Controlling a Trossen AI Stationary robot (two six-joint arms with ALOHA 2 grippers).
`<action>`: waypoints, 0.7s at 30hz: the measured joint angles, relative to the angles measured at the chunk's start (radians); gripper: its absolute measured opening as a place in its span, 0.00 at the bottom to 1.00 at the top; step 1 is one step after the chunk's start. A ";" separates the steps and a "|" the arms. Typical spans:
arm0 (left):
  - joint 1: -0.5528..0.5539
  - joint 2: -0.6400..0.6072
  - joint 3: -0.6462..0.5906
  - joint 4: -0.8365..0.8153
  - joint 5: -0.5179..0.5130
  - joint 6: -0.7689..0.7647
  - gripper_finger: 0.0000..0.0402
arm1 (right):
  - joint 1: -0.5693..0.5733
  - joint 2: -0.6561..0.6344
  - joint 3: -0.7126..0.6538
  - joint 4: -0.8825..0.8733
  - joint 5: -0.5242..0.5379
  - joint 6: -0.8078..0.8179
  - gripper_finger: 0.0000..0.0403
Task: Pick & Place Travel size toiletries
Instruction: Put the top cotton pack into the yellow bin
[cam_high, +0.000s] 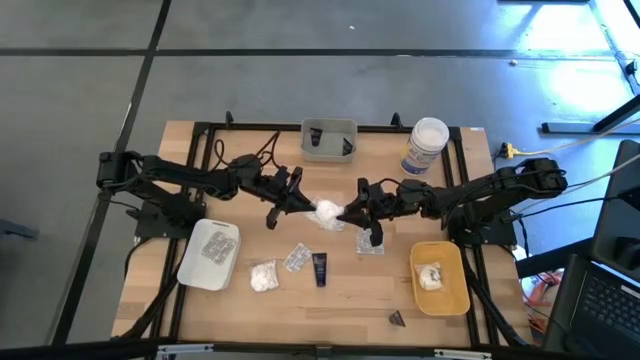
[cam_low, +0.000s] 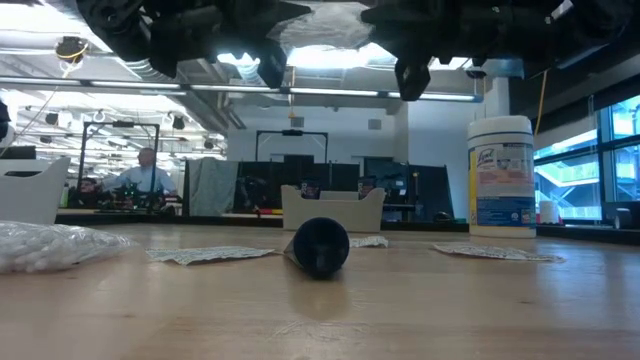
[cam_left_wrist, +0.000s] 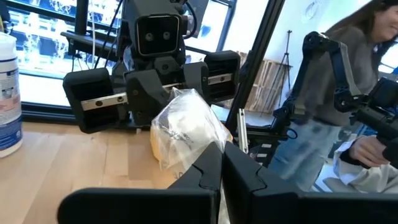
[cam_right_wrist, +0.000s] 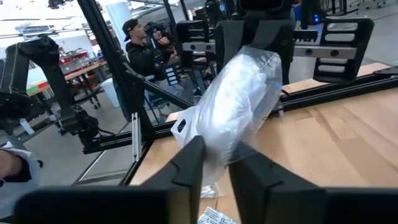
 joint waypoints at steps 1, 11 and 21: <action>0.000 0.000 0.000 0.000 0.000 0.000 0.00 | 0.000 0.000 0.000 0.000 0.000 0.000 0.15; 0.000 0.000 0.000 -0.030 -0.001 -0.014 0.01 | 0.000 0.000 0.000 -0.003 -0.001 0.000 0.02; 0.009 -0.003 0.000 -0.069 0.052 -0.007 0.24 | 0.000 -0.013 0.000 -0.019 -0.090 0.050 0.01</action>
